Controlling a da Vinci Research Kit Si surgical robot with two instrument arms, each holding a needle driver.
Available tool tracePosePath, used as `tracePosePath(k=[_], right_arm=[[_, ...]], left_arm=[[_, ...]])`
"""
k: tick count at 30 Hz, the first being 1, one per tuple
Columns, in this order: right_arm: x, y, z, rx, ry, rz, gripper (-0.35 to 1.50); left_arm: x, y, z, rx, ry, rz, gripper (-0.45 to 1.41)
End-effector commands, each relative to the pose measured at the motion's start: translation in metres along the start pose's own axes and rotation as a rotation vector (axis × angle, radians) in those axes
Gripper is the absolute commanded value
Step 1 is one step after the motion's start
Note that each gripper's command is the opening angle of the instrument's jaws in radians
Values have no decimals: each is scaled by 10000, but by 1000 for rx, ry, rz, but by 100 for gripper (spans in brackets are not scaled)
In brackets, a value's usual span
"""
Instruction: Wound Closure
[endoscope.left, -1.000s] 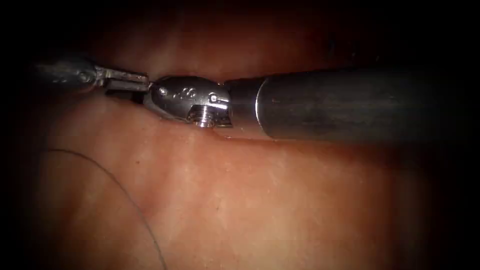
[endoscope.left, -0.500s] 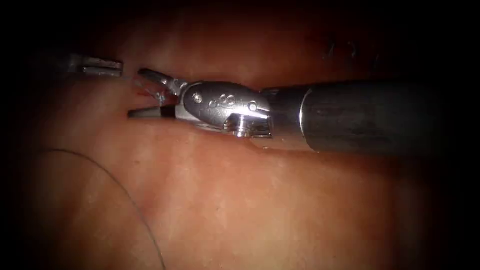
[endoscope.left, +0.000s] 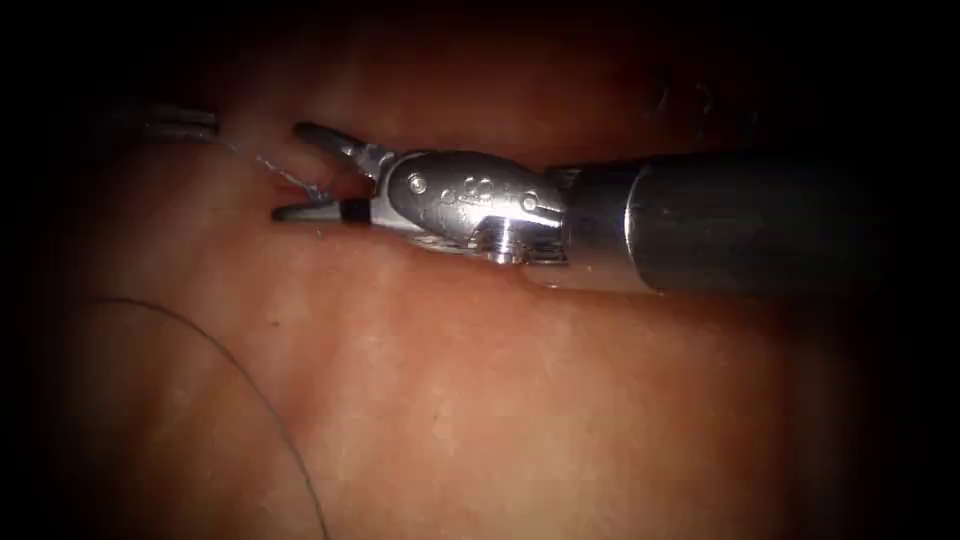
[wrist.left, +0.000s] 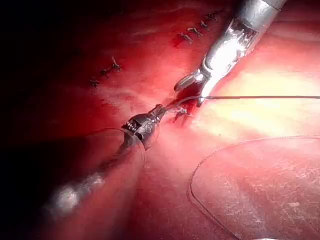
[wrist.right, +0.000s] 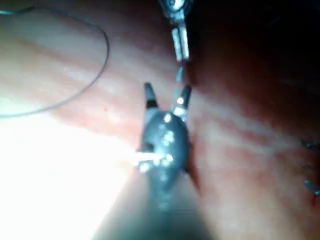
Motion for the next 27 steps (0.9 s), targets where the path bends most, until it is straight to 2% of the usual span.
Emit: tracePosePath(k=[1,9,11,20,27], right_arm=[[-3,3,20,-3,-4,-6,148],[-14,5,51,-24,-30,-13,148],[-20,7,58,-26,-43,-17,148],[-28,8,73,-30,-48,-22,148],[-27,8,79,-32,-48,-22,148]], left_arm=[[-1,-5,7,-1,3,2,-45],[5,-4,4,0,4,-4,-45],[15,-3,1,2,4,-8,-45],[54,8,9,-13,32,17,-45],[57,9,9,-14,35,23,-45]])
